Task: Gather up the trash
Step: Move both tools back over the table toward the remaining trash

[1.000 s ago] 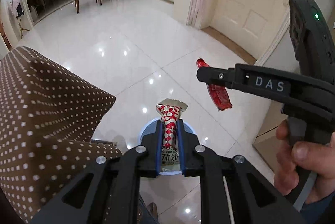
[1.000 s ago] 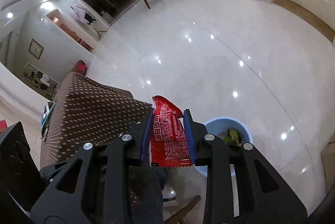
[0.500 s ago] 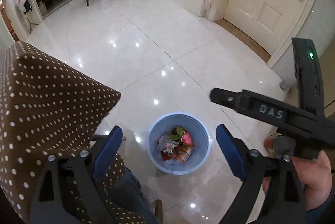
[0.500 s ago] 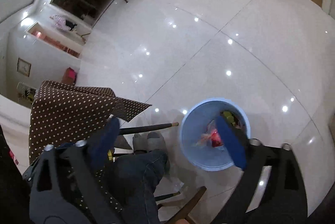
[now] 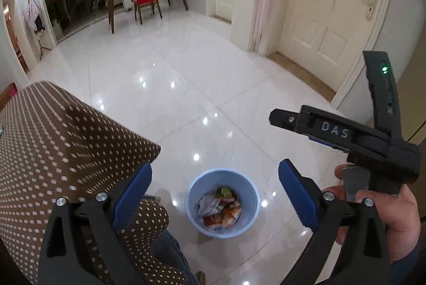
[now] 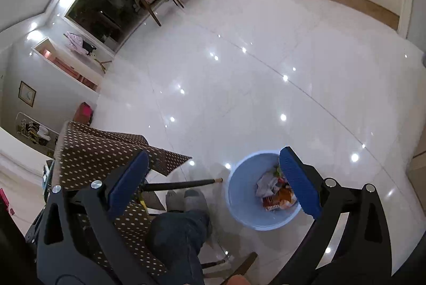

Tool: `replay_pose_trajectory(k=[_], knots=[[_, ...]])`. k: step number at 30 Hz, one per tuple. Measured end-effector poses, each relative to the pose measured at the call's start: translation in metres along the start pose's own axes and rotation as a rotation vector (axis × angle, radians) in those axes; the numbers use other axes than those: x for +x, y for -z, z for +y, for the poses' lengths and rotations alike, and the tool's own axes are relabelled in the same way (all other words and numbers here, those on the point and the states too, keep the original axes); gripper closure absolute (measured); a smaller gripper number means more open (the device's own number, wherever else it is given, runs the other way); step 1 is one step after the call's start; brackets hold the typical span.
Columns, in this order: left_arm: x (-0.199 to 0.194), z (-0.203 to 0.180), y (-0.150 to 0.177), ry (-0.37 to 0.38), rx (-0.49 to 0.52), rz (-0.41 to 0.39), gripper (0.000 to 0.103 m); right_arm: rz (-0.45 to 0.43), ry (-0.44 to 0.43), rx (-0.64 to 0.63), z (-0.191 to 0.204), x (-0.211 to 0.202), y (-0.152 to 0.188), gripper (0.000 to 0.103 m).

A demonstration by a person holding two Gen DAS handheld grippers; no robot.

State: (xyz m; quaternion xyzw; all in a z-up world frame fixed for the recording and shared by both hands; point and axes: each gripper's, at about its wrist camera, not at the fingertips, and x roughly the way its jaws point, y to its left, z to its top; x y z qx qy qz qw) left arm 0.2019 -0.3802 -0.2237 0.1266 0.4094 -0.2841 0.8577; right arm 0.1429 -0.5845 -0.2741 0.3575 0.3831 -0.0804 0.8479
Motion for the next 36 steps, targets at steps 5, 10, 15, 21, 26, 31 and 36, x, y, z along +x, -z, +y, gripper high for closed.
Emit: replay_pose_trajectory(k=[5, 10, 15, 21, 26, 31, 36], knots=[[-0.036, 0.006, -0.006, 0.019, -0.008, -0.083, 0.008, -0.043, -0.017, -0.049, 0.027, -0.024, -0.008, 0.006], [-0.07, 0.021, -0.004, 0.015, -0.028, -0.152, 0.007, -0.089, -0.041, -0.108, 0.062, -0.047, -0.011, 0.006], [-0.101, 0.044, 0.001, -0.002, -0.066, -0.215, 0.007, -0.123, -0.073, -0.171, 0.103, -0.064, -0.011, 0.006], [-0.138, 0.078, 0.009, -0.051, -0.104, -0.285, 0.007, -0.149, -0.103, -0.236, 0.155, -0.073, -0.006, 0.006], [-0.167, 0.116, 0.024, -0.129, -0.141, -0.334, 0.006, -0.144, -0.145, -0.337, 0.214, -0.072, 0.008, 0.006], [-0.19, 0.169, 0.047, -0.232, -0.208, -0.355, 0.006, -0.101, -0.185, -0.448, 0.276, -0.054, 0.029, 0.006], [-0.205, 0.235, 0.076, -0.325, -0.289, -0.342, 0.006, -0.021, -0.204, -0.583, 0.341, -0.018, 0.066, 0.006]])
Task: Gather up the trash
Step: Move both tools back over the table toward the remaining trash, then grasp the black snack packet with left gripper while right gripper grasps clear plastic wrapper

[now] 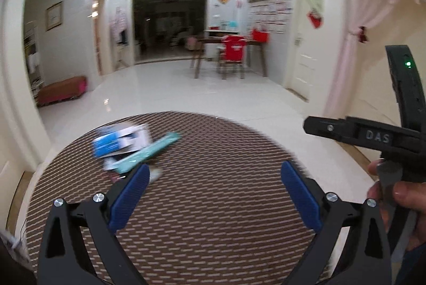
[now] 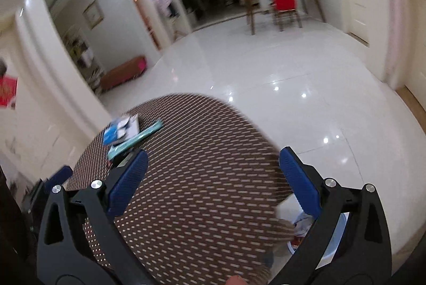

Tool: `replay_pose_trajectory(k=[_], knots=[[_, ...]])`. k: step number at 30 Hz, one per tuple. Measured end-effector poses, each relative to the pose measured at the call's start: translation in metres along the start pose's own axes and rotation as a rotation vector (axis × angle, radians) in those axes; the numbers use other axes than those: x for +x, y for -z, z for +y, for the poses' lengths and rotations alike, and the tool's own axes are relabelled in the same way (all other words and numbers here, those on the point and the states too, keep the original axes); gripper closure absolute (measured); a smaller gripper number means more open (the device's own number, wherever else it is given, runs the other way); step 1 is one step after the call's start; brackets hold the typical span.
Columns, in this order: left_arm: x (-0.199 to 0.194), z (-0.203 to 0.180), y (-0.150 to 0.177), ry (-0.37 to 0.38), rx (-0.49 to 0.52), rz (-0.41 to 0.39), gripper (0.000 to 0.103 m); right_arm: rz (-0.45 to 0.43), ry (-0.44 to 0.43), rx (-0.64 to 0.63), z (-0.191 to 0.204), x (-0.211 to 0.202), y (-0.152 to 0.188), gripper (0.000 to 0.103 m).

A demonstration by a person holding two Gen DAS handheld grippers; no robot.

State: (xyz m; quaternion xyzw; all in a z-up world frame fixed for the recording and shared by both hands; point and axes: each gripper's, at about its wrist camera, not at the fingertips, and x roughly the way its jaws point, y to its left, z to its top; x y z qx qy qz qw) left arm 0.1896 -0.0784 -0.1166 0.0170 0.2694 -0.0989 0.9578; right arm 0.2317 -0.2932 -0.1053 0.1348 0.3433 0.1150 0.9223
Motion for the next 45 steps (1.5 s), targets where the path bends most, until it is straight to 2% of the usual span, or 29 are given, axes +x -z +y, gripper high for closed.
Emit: replay_pose_trajectory(k=[4, 10, 16, 21, 23, 27, 29, 32, 35, 39, 40, 42, 43, 44, 45], knots=[[0.007, 0.065, 0.012, -0.088, -0.064, 0.035, 0.006, 0.077, -0.026, -0.095, 0.048, 0.041, 0.008, 0.006], [0.013, 0.134, 0.028, -0.151, -0.129, 0.088, 0.006, 0.184, -0.049, -0.177, 0.108, 0.103, 0.028, 0.006], [0.019, 0.167, 0.037, -0.194, -0.148, 0.119, 0.006, 0.233, -0.036, -0.281, 0.162, 0.147, 0.046, 0.007], [0.028, 0.188, 0.042, -0.191, -0.181, 0.145, 0.006, 0.296, 0.025, -0.346, 0.188, 0.178, 0.056, 0.029], [0.031, 0.19, 0.041, -0.186, -0.181, 0.149, 0.006, 0.303, 0.042, -0.361, 0.193, 0.185, 0.057, 0.031], [0.041, 0.19, 0.034, -0.168, -0.147, 0.165, 0.006, 0.303, 0.06, -0.39, 0.198, 0.194, 0.059, 0.055], [0.047, 0.186, 0.03, -0.159, -0.133, 0.174, 0.006, 0.301, 0.055, -0.389, 0.191, 0.194, 0.058, 0.062], [0.059, 0.182, 0.025, -0.137, -0.113, 0.192, 0.006, 0.3, 0.065, -0.35, 0.172, 0.19, 0.053, 0.062], [0.07, 0.174, 0.02, -0.119, -0.088, 0.211, 0.006, 0.298, 0.028, -0.294, 0.153, 0.187, 0.044, 0.061], [0.082, 0.164, 0.014, -0.093, -0.052, 0.23, 0.006, 0.295, 0.016, -0.309, 0.15, 0.197, 0.037, 0.062], [0.084, 0.163, 0.013, -0.109, -0.053, 0.232, 0.006, 0.29, 0.023, -0.315, 0.151, 0.201, 0.035, 0.063], [0.09, 0.163, 0.011, -0.109, -0.059, 0.241, 0.006, 0.283, 0.022, -0.328, 0.15, 0.208, 0.03, 0.077], [0.093, 0.162, 0.009, -0.107, -0.058, 0.248, 0.006, 0.278, 0.024, -0.334, 0.148, 0.208, 0.029, 0.081], [0.096, 0.16, 0.008, -0.102, -0.052, 0.249, 0.006, 0.273, 0.024, -0.333, 0.146, 0.209, 0.027, 0.09], [0.098, 0.157, 0.007, -0.094, -0.042, 0.251, 0.006, 0.264, 0.018, -0.314, 0.139, 0.209, 0.026, 0.092]])
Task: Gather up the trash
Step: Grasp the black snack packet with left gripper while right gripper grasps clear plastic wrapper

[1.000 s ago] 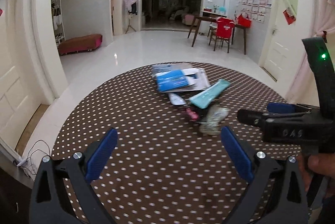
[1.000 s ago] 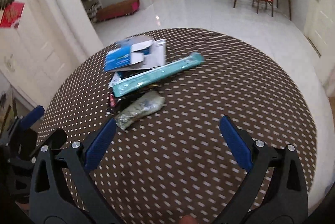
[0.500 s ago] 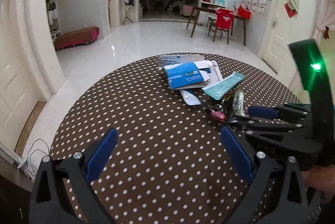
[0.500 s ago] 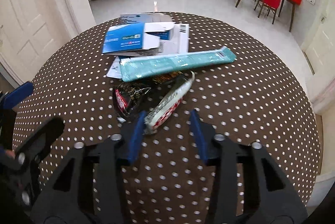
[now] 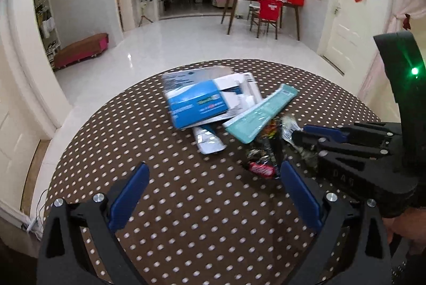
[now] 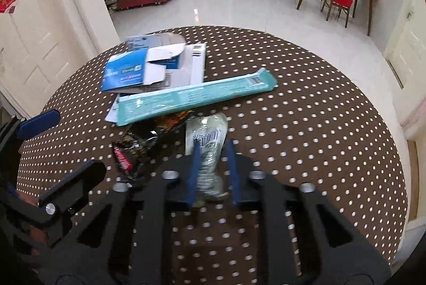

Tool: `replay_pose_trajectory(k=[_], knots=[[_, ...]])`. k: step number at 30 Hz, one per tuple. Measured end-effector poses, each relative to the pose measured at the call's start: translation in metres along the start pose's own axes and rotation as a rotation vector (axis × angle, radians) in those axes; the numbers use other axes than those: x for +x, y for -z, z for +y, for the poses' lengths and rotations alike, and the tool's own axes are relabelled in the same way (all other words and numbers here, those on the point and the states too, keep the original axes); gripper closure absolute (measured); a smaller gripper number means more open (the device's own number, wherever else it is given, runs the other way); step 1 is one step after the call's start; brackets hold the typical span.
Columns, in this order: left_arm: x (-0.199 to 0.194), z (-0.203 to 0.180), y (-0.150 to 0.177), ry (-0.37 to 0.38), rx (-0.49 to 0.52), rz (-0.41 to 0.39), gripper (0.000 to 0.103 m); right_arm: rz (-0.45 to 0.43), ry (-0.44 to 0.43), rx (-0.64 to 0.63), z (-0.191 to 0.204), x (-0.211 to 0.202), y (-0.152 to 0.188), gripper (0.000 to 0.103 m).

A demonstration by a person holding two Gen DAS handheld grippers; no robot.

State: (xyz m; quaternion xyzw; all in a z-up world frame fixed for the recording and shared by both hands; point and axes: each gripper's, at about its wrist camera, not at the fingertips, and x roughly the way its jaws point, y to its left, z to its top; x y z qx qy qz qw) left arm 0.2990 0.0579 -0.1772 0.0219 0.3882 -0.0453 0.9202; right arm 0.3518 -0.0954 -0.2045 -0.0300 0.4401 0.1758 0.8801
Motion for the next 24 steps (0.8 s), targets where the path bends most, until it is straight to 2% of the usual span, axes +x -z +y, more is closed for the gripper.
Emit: replay_pose_trajectory(k=[5, 9, 10, 11, 12, 13, 17, 22, 24], knots=[[0.021, -0.022, -0.007, 0.01, 0.053, 0.044, 0.006, -0.048, -0.058, 0.176, -0.048, -0.008, 0.009, 0.092], [0.038, -0.031, -0.012, 0.007, 0.065, 0.077, 0.007, -0.063, -0.106, 0.257, -0.074, -0.011, 0.013, 0.093], [0.041, -0.033, -0.013, 0.018, 0.071, 0.087, 0.015, -0.063, -0.11, 0.258, -0.076, -0.011, 0.013, 0.092], [0.043, -0.036, -0.013, 0.037, 0.078, 0.097, 0.039, -0.063, -0.111, 0.255, -0.078, -0.011, 0.013, 0.093], [0.045, -0.038, -0.014, 0.047, 0.082, 0.104, 0.042, -0.063, -0.111, 0.25, -0.078, -0.011, 0.013, 0.093], [0.045, -0.04, -0.015, 0.05, 0.082, 0.096, 0.056, -0.064, -0.11, 0.242, -0.079, -0.014, 0.017, 0.093], [0.043, -0.041, -0.015, 0.072, 0.073, 0.089, 0.07, -0.059, -0.117, 0.24, -0.07, -0.012, 0.018, 0.092], [0.031, -0.037, -0.005, 0.11, 0.047, 0.094, 0.074, -0.054, -0.105, 0.217, -0.067, -0.008, 0.013, 0.092], [0.024, -0.035, 0.003, 0.117, 0.045, 0.091, 0.074, -0.045, -0.094, 0.204, -0.051, -0.003, 0.012, 0.092]])
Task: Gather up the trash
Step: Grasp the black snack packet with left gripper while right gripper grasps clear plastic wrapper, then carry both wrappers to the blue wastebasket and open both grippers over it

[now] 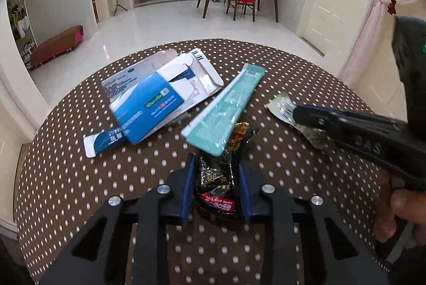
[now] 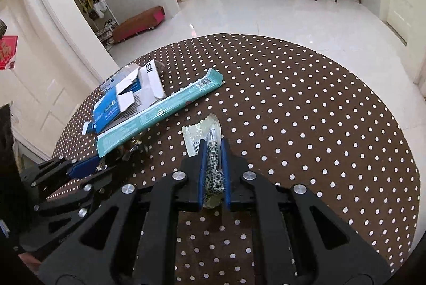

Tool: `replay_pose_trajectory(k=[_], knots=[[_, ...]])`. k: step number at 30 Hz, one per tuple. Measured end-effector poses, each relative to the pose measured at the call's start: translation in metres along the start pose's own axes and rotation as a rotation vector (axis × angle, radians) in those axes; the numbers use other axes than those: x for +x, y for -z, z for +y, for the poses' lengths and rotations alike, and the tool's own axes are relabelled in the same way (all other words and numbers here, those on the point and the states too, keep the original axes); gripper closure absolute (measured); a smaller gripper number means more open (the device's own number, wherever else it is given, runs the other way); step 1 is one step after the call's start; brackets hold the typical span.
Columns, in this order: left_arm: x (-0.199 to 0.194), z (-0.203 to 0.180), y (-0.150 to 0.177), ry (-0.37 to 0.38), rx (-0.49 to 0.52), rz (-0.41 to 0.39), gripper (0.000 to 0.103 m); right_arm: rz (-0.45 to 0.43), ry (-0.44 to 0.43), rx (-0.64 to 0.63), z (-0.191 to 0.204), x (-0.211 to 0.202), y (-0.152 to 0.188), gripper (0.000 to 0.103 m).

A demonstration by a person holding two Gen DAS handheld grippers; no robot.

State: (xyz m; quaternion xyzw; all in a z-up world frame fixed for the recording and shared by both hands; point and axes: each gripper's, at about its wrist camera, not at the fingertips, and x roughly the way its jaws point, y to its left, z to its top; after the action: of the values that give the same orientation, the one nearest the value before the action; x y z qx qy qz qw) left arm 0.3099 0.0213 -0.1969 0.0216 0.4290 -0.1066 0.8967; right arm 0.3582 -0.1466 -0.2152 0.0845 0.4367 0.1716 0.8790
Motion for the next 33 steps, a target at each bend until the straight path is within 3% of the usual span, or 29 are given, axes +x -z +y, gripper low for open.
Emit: replay_pose_trajectory(k=[2, 4, 6, 8, 10, 12, 14, 21, 33], knots=[[-0.006, 0.002, 0.009, 0.007, -0.009, -0.004, 0.074, 0.012, 0.006, -0.02, 0.007, 0.001, 0.001, 0.09], [-0.012, 0.004, 0.017, 0.015, -0.022, -0.008, 0.074, 0.017, 0.012, -0.041, 0.014, 0.001, 0.003, 0.079], [-0.017, 0.009, 0.022, 0.023, -0.036, -0.013, 0.075, 0.024, 0.017, -0.081, 0.027, 0.002, 0.009, 0.053], [-0.024, 0.014, 0.03, 0.027, -0.053, -0.021, 0.077, 0.034, 0.042, -0.125, 0.04, 0.003, 0.014, 0.048], [-0.032, 0.018, 0.037, 0.032, -0.07, -0.032, 0.077, 0.032, 0.112, -0.198, 0.054, 0.006, 0.021, 0.054], [-0.038, 0.02, 0.042, 0.038, -0.081, -0.04, 0.077, 0.014, 0.205, -0.272, 0.064, 0.006, 0.029, 0.077], [-0.044, 0.02, 0.045, 0.045, -0.086, -0.05, 0.077, 0.02, 0.185, -0.267, 0.064, 0.003, 0.032, 0.085], [-0.069, 0.008, 0.057, 0.083, -0.095, -0.102, 0.078, -0.012, 0.095, -0.169, 0.036, -0.034, 0.052, 0.086], [-0.122, -0.067, 0.04, 0.158, -0.035, -0.225, 0.078, -0.173, -0.087, -0.041, -0.014, -0.158, 0.052, 0.086]])
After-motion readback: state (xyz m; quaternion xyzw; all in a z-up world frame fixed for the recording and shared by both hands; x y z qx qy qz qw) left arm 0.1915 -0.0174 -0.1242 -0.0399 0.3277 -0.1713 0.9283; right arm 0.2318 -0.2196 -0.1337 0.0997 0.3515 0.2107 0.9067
